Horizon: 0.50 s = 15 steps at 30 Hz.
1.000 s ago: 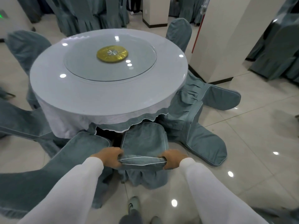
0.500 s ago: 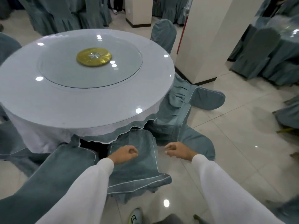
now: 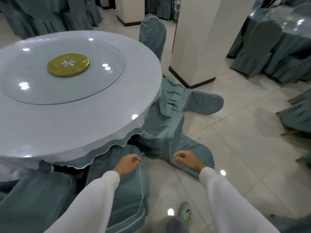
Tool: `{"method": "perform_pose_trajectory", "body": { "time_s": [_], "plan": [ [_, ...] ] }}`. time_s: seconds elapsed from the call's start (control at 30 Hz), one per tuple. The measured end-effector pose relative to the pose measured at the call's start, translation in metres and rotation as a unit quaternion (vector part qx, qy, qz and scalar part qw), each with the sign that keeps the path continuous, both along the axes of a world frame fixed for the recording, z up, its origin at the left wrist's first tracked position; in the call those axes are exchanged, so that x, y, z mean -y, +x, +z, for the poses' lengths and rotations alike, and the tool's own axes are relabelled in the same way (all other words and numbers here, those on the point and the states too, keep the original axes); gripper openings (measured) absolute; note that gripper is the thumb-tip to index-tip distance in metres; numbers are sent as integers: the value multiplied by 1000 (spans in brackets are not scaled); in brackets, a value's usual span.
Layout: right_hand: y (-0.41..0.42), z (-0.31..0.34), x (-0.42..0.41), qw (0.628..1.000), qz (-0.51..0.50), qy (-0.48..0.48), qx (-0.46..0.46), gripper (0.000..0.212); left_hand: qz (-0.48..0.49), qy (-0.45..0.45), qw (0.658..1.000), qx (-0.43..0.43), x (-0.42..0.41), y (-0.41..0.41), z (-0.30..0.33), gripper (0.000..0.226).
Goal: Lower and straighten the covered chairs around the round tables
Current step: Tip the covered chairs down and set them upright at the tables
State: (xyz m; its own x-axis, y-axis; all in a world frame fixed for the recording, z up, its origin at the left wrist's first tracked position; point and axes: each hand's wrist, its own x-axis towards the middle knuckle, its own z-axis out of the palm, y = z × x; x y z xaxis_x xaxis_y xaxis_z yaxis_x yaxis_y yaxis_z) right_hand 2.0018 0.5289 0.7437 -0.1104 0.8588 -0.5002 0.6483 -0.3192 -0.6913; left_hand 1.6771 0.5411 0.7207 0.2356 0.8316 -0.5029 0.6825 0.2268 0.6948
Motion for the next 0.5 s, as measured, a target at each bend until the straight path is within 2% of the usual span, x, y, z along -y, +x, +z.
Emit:
{"method": "perform_pose_trajectory", "body": {
  "time_s": [0.07, 0.33, 0.5],
  "plan": [
    [41, -6, -13, 1000, -19, -6, -15, 13, 24, -8, 1000, 7, -10, 36, -1, 18],
    [207, -35, -59, 995, -76, -60, -24, 15, 58, 3, 998, -9, -66, 170, -2, 23],
    [257, -44, -100, 994, -80, -69, -30, 18, 62, -8, 998, -14, -96, 231, -1, 26]
  ]
}}
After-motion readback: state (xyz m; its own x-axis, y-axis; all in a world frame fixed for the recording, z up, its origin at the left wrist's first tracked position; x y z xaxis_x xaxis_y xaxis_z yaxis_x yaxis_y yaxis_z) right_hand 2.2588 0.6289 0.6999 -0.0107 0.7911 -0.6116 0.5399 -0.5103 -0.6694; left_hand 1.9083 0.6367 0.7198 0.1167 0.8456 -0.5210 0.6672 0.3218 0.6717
